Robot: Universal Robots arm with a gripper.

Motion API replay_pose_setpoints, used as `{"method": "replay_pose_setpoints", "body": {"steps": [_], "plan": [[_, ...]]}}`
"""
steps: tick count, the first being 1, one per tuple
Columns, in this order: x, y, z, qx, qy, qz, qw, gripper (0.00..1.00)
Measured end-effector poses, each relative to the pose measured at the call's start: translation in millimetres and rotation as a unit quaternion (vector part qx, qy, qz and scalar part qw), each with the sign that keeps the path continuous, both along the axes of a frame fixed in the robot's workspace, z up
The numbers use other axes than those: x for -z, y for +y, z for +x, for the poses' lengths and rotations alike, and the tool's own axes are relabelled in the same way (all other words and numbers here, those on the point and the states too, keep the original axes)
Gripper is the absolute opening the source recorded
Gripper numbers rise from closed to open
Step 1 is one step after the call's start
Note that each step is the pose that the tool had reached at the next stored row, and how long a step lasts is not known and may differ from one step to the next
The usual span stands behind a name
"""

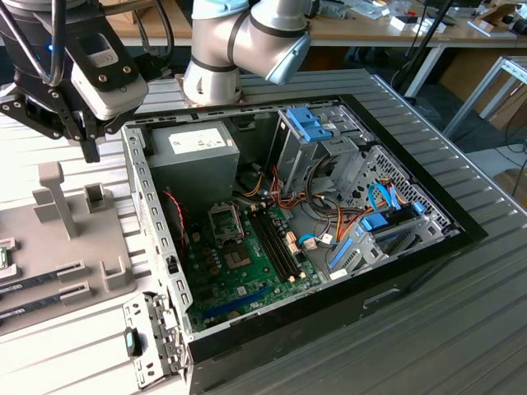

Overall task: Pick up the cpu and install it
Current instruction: 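Reach for the cpu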

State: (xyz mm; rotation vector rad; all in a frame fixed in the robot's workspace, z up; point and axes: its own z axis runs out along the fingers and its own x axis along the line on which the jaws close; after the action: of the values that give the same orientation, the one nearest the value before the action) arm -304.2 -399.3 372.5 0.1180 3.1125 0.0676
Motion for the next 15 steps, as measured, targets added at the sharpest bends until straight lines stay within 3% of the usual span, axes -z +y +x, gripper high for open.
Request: {"method": "replay_pose_setpoints", "body": {"steps": [15], "plan": [[0.6, 0.0, -2.4, 0.000, 0.0000, 0.0000, 1.00000, 0.11]]}}
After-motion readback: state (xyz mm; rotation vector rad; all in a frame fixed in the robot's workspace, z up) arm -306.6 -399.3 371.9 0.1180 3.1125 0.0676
